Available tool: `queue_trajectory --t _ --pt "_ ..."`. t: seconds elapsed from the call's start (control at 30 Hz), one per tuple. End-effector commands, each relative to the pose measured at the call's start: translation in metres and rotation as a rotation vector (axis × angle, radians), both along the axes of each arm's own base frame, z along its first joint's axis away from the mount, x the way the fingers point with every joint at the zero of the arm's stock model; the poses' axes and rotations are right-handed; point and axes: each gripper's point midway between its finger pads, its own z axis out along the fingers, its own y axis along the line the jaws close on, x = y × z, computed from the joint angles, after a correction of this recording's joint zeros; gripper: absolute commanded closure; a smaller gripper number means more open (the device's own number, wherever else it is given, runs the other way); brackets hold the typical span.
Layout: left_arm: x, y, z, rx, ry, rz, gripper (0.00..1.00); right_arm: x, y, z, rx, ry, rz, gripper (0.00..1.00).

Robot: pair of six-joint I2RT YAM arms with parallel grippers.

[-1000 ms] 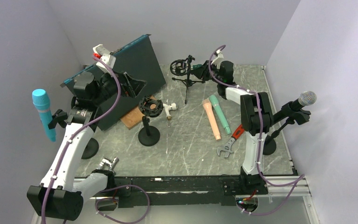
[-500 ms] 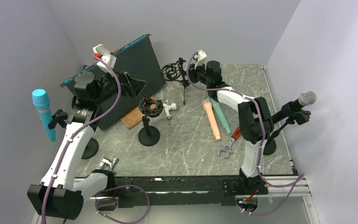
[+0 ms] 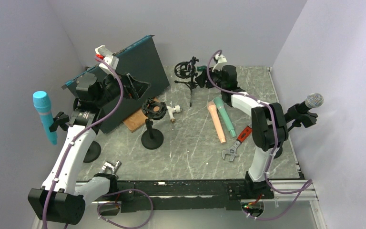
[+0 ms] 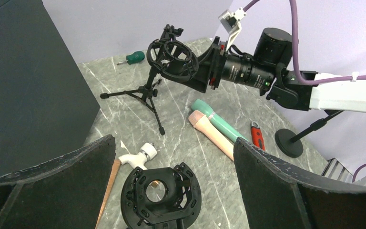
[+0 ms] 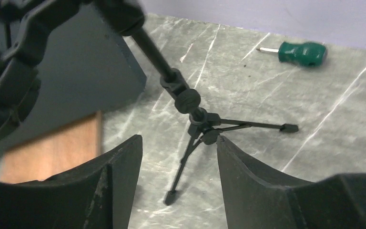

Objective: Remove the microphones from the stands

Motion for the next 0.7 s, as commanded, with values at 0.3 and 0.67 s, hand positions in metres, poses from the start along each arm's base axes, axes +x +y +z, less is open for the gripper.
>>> queue_trajectory --t 0.3,0.67 --pt "-0.005 -0.003 0.017 -0.015 -0.065 -0.024 0.03 0.019 0.016 0.036 0.765 0.508 0.1 0.36" --pt "-0.006 -0.003 0.017 -0.015 -0.066 -0.029 0.03 0.038 0.023 0.018 0.912 0.602 0.096 0.47"
